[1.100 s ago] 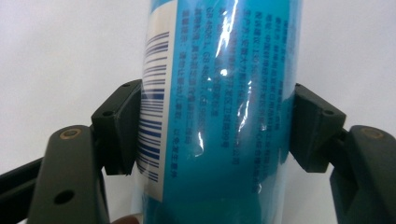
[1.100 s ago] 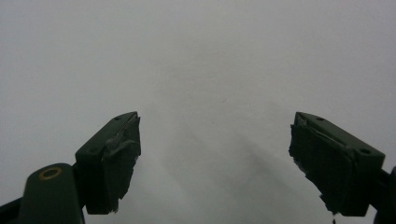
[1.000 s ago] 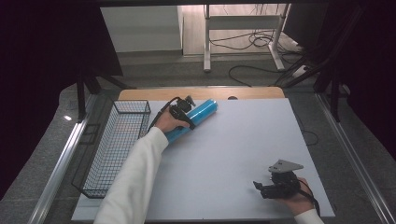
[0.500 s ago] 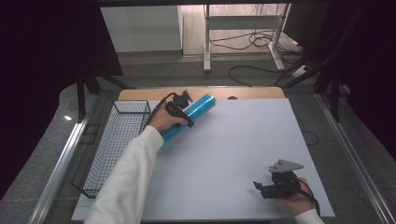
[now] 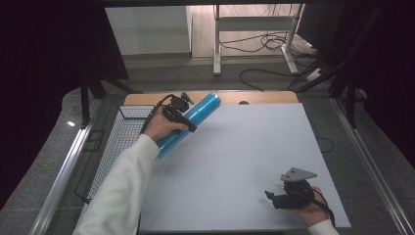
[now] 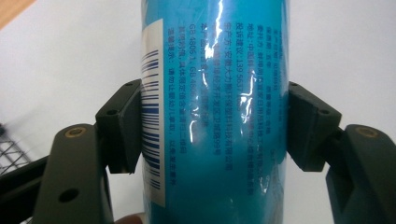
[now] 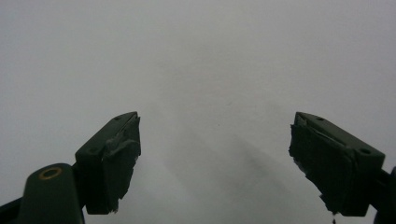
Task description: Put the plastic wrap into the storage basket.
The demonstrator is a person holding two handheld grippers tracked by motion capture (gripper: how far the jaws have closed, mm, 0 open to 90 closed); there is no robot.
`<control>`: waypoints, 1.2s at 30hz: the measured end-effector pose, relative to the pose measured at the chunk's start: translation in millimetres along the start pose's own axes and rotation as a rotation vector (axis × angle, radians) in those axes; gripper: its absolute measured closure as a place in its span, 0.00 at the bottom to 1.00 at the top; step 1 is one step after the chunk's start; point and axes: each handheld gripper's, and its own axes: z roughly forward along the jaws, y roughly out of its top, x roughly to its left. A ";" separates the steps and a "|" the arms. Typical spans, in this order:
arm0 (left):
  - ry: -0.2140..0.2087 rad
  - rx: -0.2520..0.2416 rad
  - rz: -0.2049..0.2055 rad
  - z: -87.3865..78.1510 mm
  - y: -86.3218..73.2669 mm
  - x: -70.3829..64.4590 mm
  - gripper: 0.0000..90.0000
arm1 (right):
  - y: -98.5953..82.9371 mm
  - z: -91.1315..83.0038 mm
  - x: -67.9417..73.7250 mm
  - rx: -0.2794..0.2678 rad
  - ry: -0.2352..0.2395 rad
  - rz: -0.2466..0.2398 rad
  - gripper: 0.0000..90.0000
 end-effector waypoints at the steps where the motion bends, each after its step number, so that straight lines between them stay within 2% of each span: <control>1: 0.000 0.000 0.000 0.0 0.0 0.0 0.35 | 0.0 0.0 0.0 0.000 0.000 0.000 0.19; 2: -0.003 -0.005 0.009 -4.2 -2.1 -1.0 0.35 | 0.0 0.1 -0.1 0.000 0.000 0.000 0.19; 10: -0.028 -0.046 -0.016 -30.1 -20.6 -7.4 0.35 | 0.5 -0.6 0.8 -0.007 0.013 0.003 0.19; 19: -0.042 -0.080 -0.043 -46.1 -42.7 -9.1 0.35 | 1.2 -5.0 -2.8 -0.032 0.003 0.022 0.19; 23: -0.032 -0.079 -0.068 -52.7 -54.1 -5.5 0.35 | 1.5 -6.7 -3.5 -0.044 -0.006 0.027 0.19; 24: -0.014 -0.075 -0.092 -55.9 -59.4 -3.6 0.36 | 1.3 -7.0 -3.2 -0.047 -0.008 0.028 0.19; 29: -0.014 -0.081 -0.113 -62.5 -70.2 2.2 0.35 | 1.2 -8.3 -2.7 -0.051 -0.015 0.025 0.19; 36: 0.016 -0.089 -0.150 -76.3 -94.7 13.4 0.35 | 1.0 -11.9 -5.1 -0.066 -0.024 0.037 0.19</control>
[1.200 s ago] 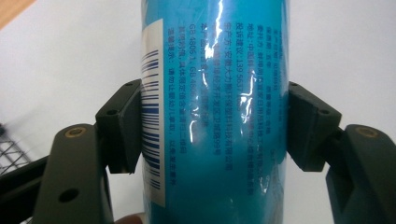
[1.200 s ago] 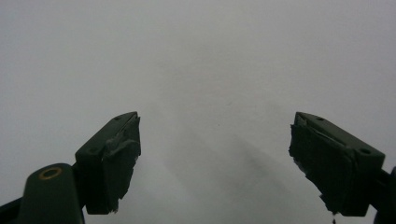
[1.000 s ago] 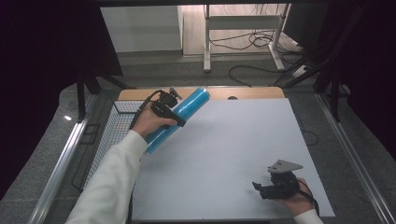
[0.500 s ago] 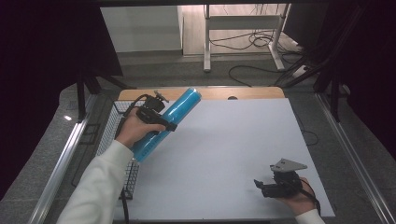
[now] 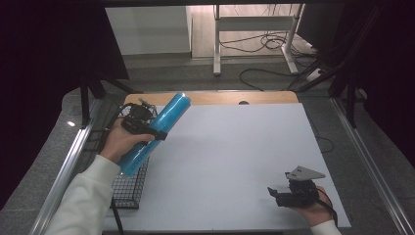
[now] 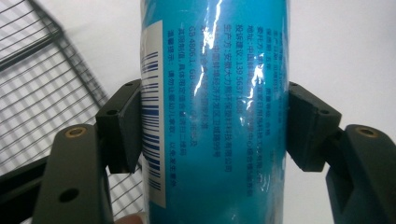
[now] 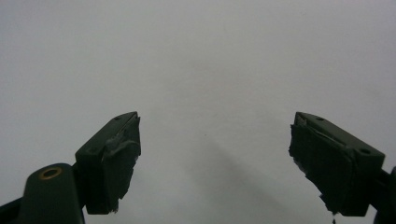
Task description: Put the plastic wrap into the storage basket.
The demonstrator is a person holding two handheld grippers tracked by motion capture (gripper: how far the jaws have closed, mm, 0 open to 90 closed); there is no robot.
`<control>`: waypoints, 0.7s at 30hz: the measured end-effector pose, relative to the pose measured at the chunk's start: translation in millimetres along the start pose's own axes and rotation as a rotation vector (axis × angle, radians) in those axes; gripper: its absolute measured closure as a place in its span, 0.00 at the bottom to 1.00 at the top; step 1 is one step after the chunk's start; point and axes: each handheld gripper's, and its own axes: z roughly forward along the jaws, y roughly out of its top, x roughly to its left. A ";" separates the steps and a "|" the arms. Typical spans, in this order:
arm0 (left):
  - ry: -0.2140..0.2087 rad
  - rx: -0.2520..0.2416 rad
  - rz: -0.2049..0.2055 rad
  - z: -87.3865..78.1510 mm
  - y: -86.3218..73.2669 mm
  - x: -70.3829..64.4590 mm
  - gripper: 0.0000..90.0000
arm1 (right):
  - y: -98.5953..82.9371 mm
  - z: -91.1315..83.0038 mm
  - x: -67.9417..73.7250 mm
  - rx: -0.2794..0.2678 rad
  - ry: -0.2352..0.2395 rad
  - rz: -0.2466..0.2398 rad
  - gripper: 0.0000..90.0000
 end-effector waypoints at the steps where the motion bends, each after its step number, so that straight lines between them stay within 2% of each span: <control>1: 0.000 0.000 0.000 0.0 0.0 0.0 0.35 | 0.1 -0.6 -0.2 -0.002 0.000 0.005 0.19; 8: 0.021 -0.002 -0.049 -6.4 -18.4 14.9 0.35 | 1.2 -1.3 0.6 -0.014 -0.005 0.000 0.19; 19: 0.032 0.007 -0.096 -7.3 -38.2 31.0 0.35 | 0.8 0.0 0.4 -0.009 -0.005 0.001 0.19; 21: 0.051 -0.006 -0.124 -8.0 -42.4 37.5 0.35 | 0.8 0.2 0.3 -0.007 -0.004 -0.001 0.19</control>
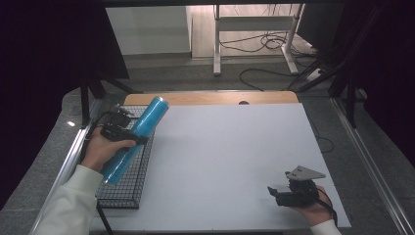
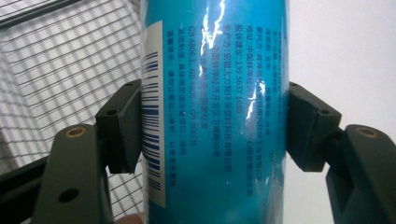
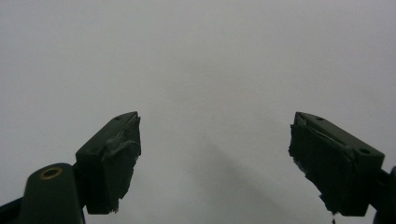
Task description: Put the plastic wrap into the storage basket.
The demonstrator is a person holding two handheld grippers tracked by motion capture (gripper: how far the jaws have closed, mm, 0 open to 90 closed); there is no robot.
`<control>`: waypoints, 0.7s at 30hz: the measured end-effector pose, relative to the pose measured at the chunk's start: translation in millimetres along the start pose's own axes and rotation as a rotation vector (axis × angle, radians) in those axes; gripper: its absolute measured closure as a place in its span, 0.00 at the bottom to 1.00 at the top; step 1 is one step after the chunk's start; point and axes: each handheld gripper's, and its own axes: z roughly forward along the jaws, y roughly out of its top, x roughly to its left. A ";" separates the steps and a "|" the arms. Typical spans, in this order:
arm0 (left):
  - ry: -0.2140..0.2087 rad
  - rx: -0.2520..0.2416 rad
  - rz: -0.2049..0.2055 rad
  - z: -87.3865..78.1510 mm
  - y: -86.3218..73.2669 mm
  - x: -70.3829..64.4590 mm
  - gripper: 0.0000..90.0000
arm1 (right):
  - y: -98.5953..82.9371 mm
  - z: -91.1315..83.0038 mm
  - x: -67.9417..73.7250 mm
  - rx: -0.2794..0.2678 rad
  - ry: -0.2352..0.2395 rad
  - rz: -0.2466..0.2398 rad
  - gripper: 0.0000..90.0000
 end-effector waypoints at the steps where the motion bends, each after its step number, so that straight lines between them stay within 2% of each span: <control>1: 0.005 -0.004 -0.016 0.9 -1.2 3.2 0.35 | 0.0 0.1 0.0 0.000 0.000 0.000 0.19; 5: 0.014 0.005 -0.048 3.9 -5.4 12.7 0.35 | 0.1 0.2 -0.5 0.001 0.000 0.000 0.19; 13: 0.049 0.016 -0.089 6.0 -14.8 23.9 0.35 | 0.0 1.0 -0.2 0.002 -0.001 0.000 0.19; 21: 0.066 0.027 -0.130 11.4 -25.8 32.3 0.35 | -0.4 1.8 -0.5 0.008 -0.007 -0.003 0.19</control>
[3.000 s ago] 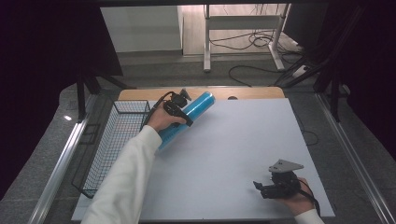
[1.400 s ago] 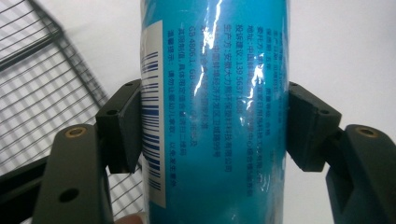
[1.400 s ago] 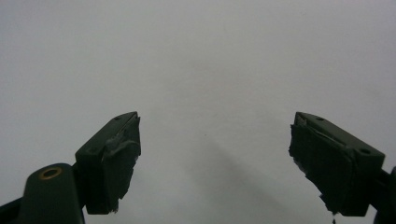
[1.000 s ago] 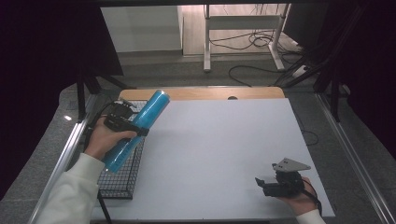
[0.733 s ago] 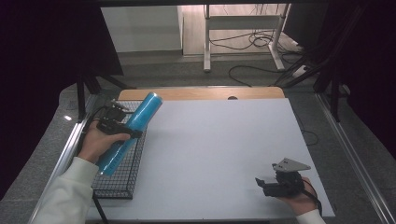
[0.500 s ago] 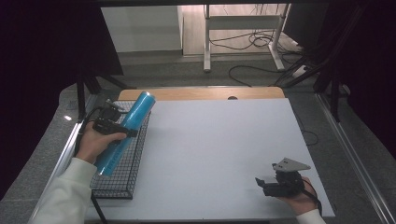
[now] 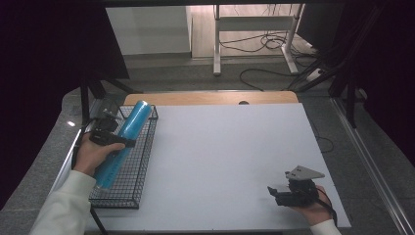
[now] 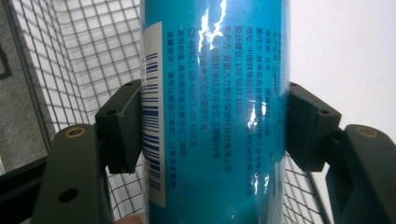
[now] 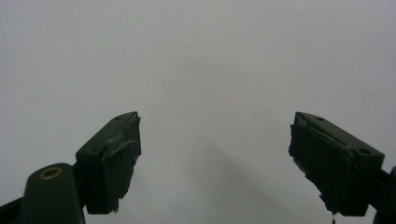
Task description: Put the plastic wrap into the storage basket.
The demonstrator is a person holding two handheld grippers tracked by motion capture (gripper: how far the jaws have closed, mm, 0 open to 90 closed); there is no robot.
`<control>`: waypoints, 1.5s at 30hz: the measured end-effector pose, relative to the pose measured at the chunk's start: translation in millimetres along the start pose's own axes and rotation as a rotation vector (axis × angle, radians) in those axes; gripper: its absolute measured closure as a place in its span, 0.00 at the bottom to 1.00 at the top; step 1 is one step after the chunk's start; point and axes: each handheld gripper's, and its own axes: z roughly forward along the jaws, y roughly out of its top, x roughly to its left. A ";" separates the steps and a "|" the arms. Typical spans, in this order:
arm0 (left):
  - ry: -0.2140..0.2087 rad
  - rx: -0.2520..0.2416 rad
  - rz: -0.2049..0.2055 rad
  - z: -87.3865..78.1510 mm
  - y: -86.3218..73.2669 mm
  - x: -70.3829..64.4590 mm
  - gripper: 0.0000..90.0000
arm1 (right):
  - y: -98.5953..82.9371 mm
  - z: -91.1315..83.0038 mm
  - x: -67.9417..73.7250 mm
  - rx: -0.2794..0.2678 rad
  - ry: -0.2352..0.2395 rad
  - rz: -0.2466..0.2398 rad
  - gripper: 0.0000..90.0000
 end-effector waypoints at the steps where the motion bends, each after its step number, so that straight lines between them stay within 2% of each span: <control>1: 0.007 0.006 -0.001 1.5 -0.9 0.4 0.35 | 0.0 0.0 -0.2 0.000 -0.001 0.000 0.19; 9: 0.027 0.031 -0.017 11.7 -4.9 5.6 0.35 | -0.4 1.7 0.8 0.005 -0.001 -0.004 0.19; 24: 0.083 0.080 -0.063 33.4 0.8 9.9 0.35 | -0.7 1.8 0.9 0.009 -0.002 -0.007 0.19; 26: 0.111 0.096 -0.072 41.5 0.2 9.1 0.35 | -1.0 1.9 0.5 0.010 -0.003 -0.009 0.19; 28: 0.121 0.108 -0.070 44.7 -0.5 8.6 0.35 | -1.0 2.0 0.5 0.010 -0.003 -0.009 0.19; 32: 0.190 0.146 -0.034 53.5 -2.0 1.3 0.35 | -1.0 1.9 1.0 0.011 -0.004 -0.015 0.19; 33: 0.192 0.155 -0.039 55.1 -2.0 -0.2 0.35 | -1.0 1.9 1.0 0.011 -0.004 -0.015 0.19; 35: 0.187 0.087 -0.055 46.0 -1.3 -2.9 0.34 | -1.1 1.9 1.1 0.012 -0.003 -0.019 0.19; 40: 0.215 -0.001 -0.010 15.7 4.5 -17.3 0.22 | -0.6 1.1 2.9 0.011 0.001 -0.024 0.19; 41: 0.198 -0.031 -0.005 9.1 4.5 -19.4 0.21 | -0.6 1.1 3.0 0.009 0.000 -0.024 0.19; 42: 0.198 -0.031 -0.005 9.1 4.5 -19.4 0.21 | -0.6 1.1 3.0 0.009 0.000 -0.024 0.19; 45: 0.159 -0.067 0.005 1.6 2.8 -21.3 0.20 | -0.9 0.9 2.4 0.011 0.001 -0.025 0.19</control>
